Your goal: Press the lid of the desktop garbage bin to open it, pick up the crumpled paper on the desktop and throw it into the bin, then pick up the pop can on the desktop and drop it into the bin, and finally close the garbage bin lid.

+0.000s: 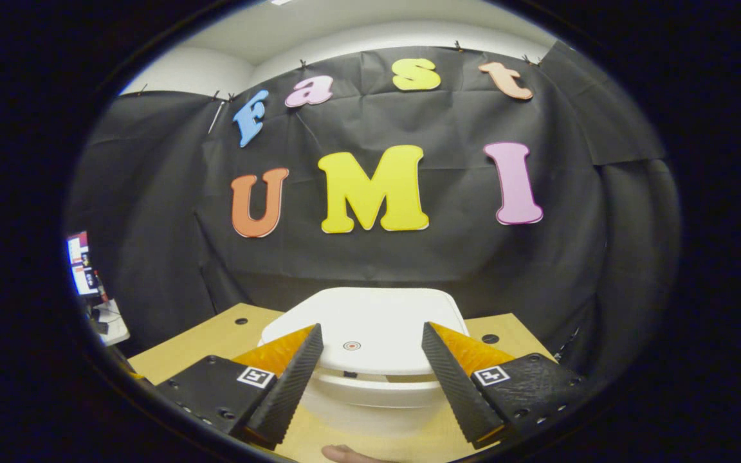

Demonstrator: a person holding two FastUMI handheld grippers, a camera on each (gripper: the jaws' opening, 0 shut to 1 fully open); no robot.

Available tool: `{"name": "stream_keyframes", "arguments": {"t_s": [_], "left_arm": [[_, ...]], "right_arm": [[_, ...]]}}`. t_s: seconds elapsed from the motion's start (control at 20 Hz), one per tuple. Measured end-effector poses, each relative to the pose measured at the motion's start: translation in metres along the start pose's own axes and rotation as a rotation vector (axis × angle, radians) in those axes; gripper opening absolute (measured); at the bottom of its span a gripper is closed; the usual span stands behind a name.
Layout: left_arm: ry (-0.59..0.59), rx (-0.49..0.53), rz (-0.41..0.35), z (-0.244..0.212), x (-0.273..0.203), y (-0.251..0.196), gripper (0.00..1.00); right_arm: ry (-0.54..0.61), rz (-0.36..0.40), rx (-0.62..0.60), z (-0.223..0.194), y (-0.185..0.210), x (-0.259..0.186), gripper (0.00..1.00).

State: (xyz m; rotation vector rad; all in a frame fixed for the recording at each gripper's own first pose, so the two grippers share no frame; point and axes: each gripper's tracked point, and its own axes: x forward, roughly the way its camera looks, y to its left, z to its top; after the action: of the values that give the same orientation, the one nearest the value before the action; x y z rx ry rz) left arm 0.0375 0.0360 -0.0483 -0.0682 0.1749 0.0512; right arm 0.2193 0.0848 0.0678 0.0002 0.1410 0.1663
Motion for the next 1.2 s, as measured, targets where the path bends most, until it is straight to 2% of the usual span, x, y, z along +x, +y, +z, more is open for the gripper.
{"name": "stream_keyframes", "arguments": {"t_s": [0.05, 0.1, 0.2, 0.3, 0.5, 0.65, 0.7, 0.85, 1.1, 1.15, 1.2], "left_arm": [[-0.001, 0.002, 0.001, 0.000, 0.000, 0.000, 0.98], [-0.002, 0.000, 0.001, 0.000, 0.000, 0.001, 0.98], [-0.004, -0.005, 0.003, 0.001, 0.000, 0.003, 0.98], [-0.001, -0.014, 0.002, 0.001, -0.001, 0.003, 0.98], [-0.002, -0.011, 0.011, 0.003, -0.003, 0.005, 0.98], [-0.026, -0.002, -0.001, 0.009, -0.006, 0.000, 0.98], [-0.030, 0.004, -0.005, 0.009, -0.005, -0.001, 0.98], [-0.014, -0.001, -0.002, 0.003, -0.002, 0.000, 0.98], [-0.034, -0.020, -0.005, 0.007, -0.001, 0.000, 0.98], [-0.038, -0.020, -0.007, 0.008, 0.000, -0.002, 0.98], [-0.042, -0.017, -0.006, 0.009, 0.000, -0.001, 0.98]], "right_arm": [[0.013, -0.006, 0.006, -0.003, -0.002, 0.001, 0.94], [0.055, -0.024, 0.026, -0.013, -0.005, 0.003, 0.97], [0.054, -0.033, 0.051, -0.016, -0.005, 0.007, 0.98], [0.088, -0.055, -0.023, -0.021, -0.002, 0.007, 0.99], [0.035, -0.067, -0.041, -0.012, -0.003, 0.005, 0.99], [-0.007, -0.052, 0.031, -0.008, -0.003, 0.002, 0.98], [0.009, -0.068, 0.070, -0.008, -0.007, 0.002, 0.96], [0.010, -0.079, 0.084, -0.007, -0.012, -0.010, 0.95], [-0.054, -0.104, -0.049, -0.009, -0.019, -0.046, 0.96], [-0.062, -0.092, -0.064, -0.013, -0.017, -0.057, 0.94], [-0.080, -0.074, -0.066, -0.014, -0.016, -0.070, 0.97]]}}
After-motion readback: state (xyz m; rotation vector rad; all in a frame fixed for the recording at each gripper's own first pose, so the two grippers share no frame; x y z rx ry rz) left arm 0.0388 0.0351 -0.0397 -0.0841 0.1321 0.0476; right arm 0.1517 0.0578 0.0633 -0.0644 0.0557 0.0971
